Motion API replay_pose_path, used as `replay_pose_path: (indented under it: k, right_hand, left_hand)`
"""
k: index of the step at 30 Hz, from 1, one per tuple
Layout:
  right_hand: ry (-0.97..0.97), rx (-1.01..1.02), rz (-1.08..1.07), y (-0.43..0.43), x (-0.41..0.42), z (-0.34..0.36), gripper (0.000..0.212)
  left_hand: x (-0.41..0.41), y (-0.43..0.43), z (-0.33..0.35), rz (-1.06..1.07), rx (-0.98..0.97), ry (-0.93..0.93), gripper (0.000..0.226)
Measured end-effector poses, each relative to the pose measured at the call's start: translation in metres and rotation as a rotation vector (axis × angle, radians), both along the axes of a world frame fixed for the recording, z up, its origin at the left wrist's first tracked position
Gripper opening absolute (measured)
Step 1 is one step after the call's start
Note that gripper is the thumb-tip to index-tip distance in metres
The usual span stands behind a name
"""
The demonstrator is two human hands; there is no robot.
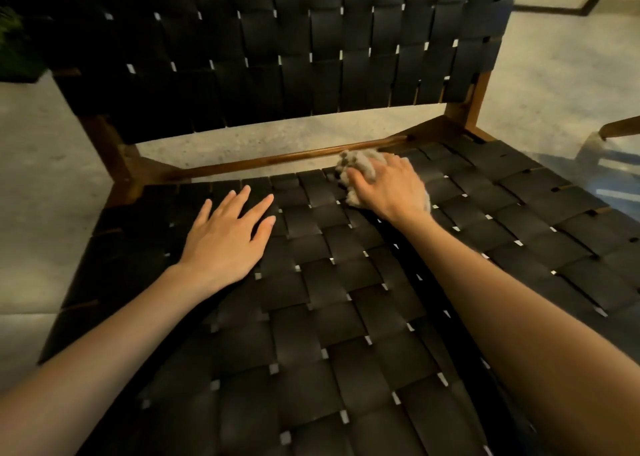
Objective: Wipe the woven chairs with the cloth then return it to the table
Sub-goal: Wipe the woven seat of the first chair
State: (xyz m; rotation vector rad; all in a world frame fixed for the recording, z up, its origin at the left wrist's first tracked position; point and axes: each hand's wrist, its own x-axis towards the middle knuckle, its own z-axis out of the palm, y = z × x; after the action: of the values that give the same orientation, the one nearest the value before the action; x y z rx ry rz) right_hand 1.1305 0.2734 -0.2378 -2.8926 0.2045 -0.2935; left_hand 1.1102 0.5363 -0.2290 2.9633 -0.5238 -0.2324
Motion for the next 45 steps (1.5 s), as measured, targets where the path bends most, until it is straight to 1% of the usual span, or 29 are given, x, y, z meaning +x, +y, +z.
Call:
replay_pose_path:
  k: [5,8,11,14,16,20,23,24,26,29,32,35,37,41,43,45]
  right_hand:
    - [0.074,0.109,0.199,0.118,0.0,-0.005,0.061]
    - [0.094,0.189,0.335,0.191,0.009,-0.001,0.059]
    - [0.096,0.229,0.359,0.221,0.016,0.003,0.057]
    - [0.057,0.256,0.329,0.203,0.013,-0.003,0.058]
    - [0.028,0.246,0.246,0.174,0.01,-0.01,0.056]
    - [0.038,0.111,0.061,0.097,0.007,-0.018,0.055]
    - [0.048,0.097,-0.077,0.08,0.001,-0.015,0.057]
    - [0.058,0.101,-0.068,0.09,-0.002,-0.013,0.057]
    - [0.083,0.134,0.045,0.124,-0.011,-0.007,0.054]
    - [0.082,0.298,0.212,0.19,-0.034,-0.001,0.052]
    - [0.029,0.351,0.26,0.217,-0.051,0.002,0.052]
    - [0.065,0.295,0.244,0.188,-0.054,0.002,0.051]
    - [0.098,0.21,0.146,0.148,-0.052,-0.002,0.052]
    - [0.141,-0.044,-0.054,0.063,-0.056,-0.003,0.056]
    - [0.172,-0.065,-0.118,0.042,-0.061,-0.002,0.057]
    - [0.178,-0.003,-0.139,0.048,-0.065,0.001,0.056]
  left_hand:
    - [-0.012,0.048,0.012,0.066,0.098,0.038,0.057]
    - [-0.024,0.076,0.02,0.113,0.135,0.009,0.061]
    - [-0.034,0.094,0.025,0.168,0.102,0.007,0.064]
    - [-0.038,0.098,0.026,0.182,0.061,0.02,0.062]
    - [-0.039,0.097,0.026,0.183,0.039,0.017,0.061]
    - [-0.037,0.095,0.025,0.197,0.009,-0.013,0.059]
    - [-0.037,0.095,0.025,0.197,0.004,-0.012,0.058]
    - [-0.038,0.096,0.025,0.197,-0.002,-0.006,0.057]
    - [-0.04,0.096,0.028,0.193,-0.014,0.003,0.056]
    - [-0.05,0.098,0.03,0.188,-0.009,-0.013,0.054]
    - [-0.063,0.099,0.028,0.192,0.01,-0.033,0.054]
    - [-0.068,0.1,0.029,0.186,0.0,-0.02,0.055]
    - [-0.068,0.099,0.031,0.186,-0.016,-0.02,0.055]
    - [-0.071,0.097,0.035,0.179,-0.048,-0.034,0.05]
    - [-0.072,0.097,0.036,0.179,-0.055,-0.037,0.049]
    - [-0.073,0.097,0.038,0.181,-0.049,-0.037,0.049]
